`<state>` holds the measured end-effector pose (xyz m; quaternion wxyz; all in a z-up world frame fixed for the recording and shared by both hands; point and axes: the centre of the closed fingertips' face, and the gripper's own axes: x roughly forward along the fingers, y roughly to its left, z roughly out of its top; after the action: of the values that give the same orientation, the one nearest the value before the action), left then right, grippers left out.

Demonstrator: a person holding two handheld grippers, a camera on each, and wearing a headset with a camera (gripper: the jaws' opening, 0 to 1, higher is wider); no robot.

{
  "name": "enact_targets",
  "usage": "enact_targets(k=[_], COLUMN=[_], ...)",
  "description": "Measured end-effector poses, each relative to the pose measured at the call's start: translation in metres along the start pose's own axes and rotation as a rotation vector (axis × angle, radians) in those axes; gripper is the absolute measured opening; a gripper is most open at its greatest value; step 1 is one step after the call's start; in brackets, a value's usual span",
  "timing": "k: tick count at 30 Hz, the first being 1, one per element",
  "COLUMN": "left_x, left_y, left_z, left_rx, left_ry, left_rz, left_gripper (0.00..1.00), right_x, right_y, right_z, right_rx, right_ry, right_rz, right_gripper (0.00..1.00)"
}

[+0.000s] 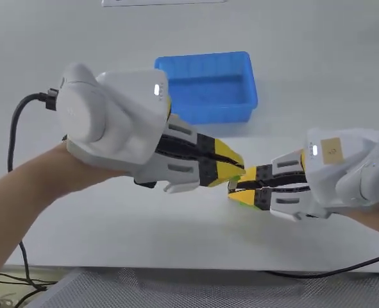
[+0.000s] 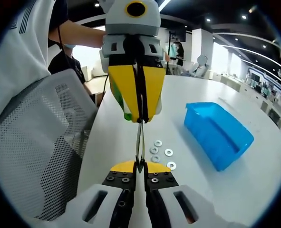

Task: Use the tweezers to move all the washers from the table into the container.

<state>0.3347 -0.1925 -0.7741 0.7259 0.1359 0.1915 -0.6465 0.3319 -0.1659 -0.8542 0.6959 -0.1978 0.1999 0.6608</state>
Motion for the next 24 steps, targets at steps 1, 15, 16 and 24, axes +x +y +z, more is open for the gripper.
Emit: enact_targets(k=[1, 15, 16, 24], left_x=[-0.003, -0.032, -0.032, -0.031], left_y=[0.0, 0.011, 0.012, 0.014], left_z=[0.001, -0.006, -0.006, -0.006], left_rx=[0.001, -0.002, -0.004, 0.02], left_ry=[-0.004, -0.025, -0.028, -0.038], left_rz=[0.007, 0.073, 0.074, 0.076], left_gripper=[0.05, 0.05, 0.05, 0.05], right_x=[0.0, 0.016, 0.016, 0.016], right_y=[-0.001, -0.011, -0.011, -0.015], right_z=[0.003, 0.021, 0.021, 0.02], right_rx=[-0.003, -0.076, -0.079, -0.073], right_ry=[-0.005, 0.005, 0.007, 0.012], right_rz=[-0.005, -0.033, -0.038, -0.057], right_gripper=[0.07, 0.07, 0.08, 0.09])
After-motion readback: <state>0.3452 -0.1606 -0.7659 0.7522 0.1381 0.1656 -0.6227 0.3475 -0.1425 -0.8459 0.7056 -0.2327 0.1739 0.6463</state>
